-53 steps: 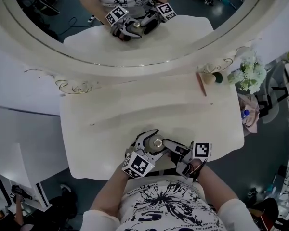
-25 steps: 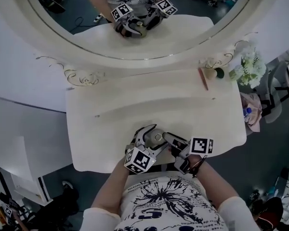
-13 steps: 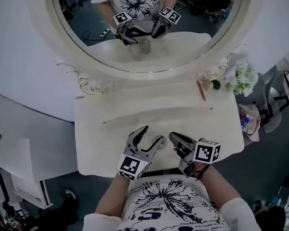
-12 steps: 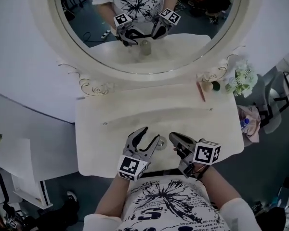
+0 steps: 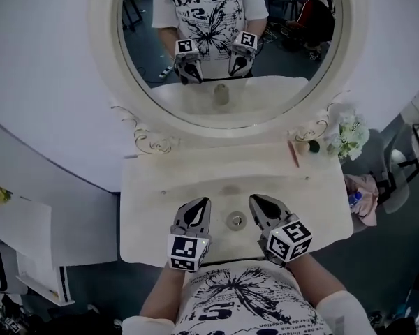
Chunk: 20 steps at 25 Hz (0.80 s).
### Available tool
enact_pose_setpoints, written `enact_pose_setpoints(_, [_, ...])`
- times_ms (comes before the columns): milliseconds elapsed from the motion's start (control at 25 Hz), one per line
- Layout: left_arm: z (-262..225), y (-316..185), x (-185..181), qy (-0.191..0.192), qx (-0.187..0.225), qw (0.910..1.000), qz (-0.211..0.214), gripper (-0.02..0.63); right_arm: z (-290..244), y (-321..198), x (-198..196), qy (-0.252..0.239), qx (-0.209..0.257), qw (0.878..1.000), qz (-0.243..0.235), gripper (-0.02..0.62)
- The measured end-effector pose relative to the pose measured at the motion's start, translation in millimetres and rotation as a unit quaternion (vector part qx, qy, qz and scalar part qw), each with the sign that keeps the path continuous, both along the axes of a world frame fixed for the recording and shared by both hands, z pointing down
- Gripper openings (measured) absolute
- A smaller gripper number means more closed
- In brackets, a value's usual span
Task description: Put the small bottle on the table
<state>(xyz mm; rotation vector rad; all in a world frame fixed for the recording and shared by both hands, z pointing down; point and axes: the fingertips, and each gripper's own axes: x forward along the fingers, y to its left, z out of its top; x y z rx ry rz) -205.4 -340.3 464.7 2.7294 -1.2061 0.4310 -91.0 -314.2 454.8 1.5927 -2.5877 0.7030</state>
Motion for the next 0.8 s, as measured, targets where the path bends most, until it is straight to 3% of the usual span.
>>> enact_pose_setpoints(120, [-10,0,-6,-0.006,0.003,1.0,-0.004,0.02,2,1,2,0.081,0.033,0.996,0.004,0.017])
enact_pose_setpoints(200, [-16,0,-7,-0.003,0.003,1.0,-0.004,0.02,2,2,4,0.103,0.044,0.994,0.007,0.017])
enact_pose_setpoints(440, [-28,3,-6,-0.003,0.013,0.9999,0.005,0.02,-7,2,14,0.089,0.042,0.995,0.028,0.015])
enact_pose_setpoints(800, [-39,10,1,0.007,0.015,0.9999,0.003,0.02,-16,8,18,0.12,0.055,0.991,0.027,0.017])
